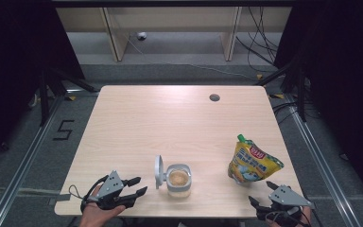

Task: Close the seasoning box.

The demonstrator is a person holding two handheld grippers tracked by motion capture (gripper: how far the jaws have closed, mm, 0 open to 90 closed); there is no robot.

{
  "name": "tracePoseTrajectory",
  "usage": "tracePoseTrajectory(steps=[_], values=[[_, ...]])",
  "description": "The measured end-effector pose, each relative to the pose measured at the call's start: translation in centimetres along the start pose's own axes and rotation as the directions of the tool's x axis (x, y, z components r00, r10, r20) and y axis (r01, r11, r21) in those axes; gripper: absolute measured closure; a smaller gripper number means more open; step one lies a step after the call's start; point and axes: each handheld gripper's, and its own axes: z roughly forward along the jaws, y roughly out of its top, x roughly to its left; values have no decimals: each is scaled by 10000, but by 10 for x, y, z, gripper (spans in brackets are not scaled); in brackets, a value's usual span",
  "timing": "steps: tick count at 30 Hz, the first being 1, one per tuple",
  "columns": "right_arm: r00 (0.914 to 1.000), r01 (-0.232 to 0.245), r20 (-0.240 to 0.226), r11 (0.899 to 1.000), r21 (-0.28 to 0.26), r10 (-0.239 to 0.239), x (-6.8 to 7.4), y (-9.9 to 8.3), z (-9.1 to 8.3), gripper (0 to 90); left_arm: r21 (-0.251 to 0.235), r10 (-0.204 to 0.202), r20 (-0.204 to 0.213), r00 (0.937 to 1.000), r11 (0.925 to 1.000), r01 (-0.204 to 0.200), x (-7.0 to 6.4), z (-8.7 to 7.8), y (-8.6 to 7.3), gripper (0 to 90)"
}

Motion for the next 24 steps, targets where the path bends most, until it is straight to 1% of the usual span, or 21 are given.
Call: tracePoseTrajectory(steps=[1, 2, 4, 5, 6, 7, 8, 9, 11, 12, 13, 14, 15, 16, 17, 18, 19, 20, 22, 23, 24], values=[[10000, 54, 43, 10000, -13, -54, 0, 0, 0, 220, -22, 192, -142, 9997, 9998, -192, 0, -1, 1, 677], [9999, 56, 89, 10000, 8, -56, 0, 0, 0, 220, -19, 359, -120, 9993, 9994, -359, -1, -2, 2, 719], [10000, -1, 58, 10000, 24, 1, 1, 0, 0, 221, 48, 523, -19, 9986, 9986, -523, -2, -4, 5, 779], [10000, -7, 81, 10000, -4, 7, 1, 0, 0, 222, -45, 534, -113, 9985, 9986, -535, -2, -4, 6, 804], [10000, -27, 72, 10000, -30, 27, 1, 0, -1, 223, -12, 892, -27, 9960, 9960, -892, 0, -4, 8, 821], [9999, -67, 77, 10000, -4, 67, 1, 0, -1, 223, -69, 770, 36, 9970, 9970, -770, 0, -4, 9, 837], [9999, -86, 99, 10000, -8, 86, 1, 0, -1, 223, -150, 488, 47, 9988, 9987, -487, -2, -4, 9, 855], [9999, -113, 89, 9999, -18, 114, 1, 0, -1, 224, -105, 578, 12, 9983, 9983, -578, -2, -4, 10, 867], [9998, -190, 71, 9998, 33, 190, 3, 1, -1, 225, -130, 535, 90, 9985, 9985, -533, -2, -5, 13, 888], [9999, -89, 80, 9999, -55, 89, 3, 1, 0, 225, -133, 502, 59, 9987, 9987, -501, -3, -5, 14, 889], [9999, -90, 125, 10000, -1, 90, 3, 1, -1, 225, -108, 652, 119, 9978, 9978, -651, -2, -6, 16, 890], [9998, -209, 29, 9998, 71, 209, 4, 1, -1, 225, -140, 493, 50, 9988, 9987, -492, -4, -6, 18, 891], [9999, -108, 59, 9999, 9, 108, 4, 1, -1, 225, -223, 779, 223, 9967, 9968, -774, -2, -6, 21, 891], [9999, -87, 58, 10000, 8, 87, 4, 2, 0, 226, -161, 589, 186, 9981, 9982, -586, -4, -7, 23, 891], [9999, -121, -17, 9999, 45, 121, 4, 2, 0, 226, -259, 633, 302, 9975, 9977, -625, -4, -6, 25, 891], [10000, -97, 3, 10000, 5, 97, 4, 2, 0, 228, -189, 543, 238, 9982, 9984, -539, -5, -7, 27, 892], [9999, 7, 104, 10000, -57, -6, 4, 2, 0, 228, -256, 735, 303, 9968, 9970, -727, -5, -7, 29, 892], [10000, 25, 96, 10000, -67, -24, 3, 2, 0, 228, -255, 670, 316, 9973, 9975, -662, -6, -7, 31, 892], [10000, -21, 56, 10000, -25, 21, 3, 2, 0, 228, -260, 883, 430, 9952, 9958, -872, -8, -6, 37, 892], [10000, -39, 82, 10000, -25, 39, 3, 2, -1, 228, -259, 637, 471, 9969, 9977, -625, -10, -5, 38, 892], [9998, 14, 182, 10000, -74, -12, 2, 2, -1, 228, -249, 872, 478, 9950, 9960, -861, -9, -5, 40, 892]])
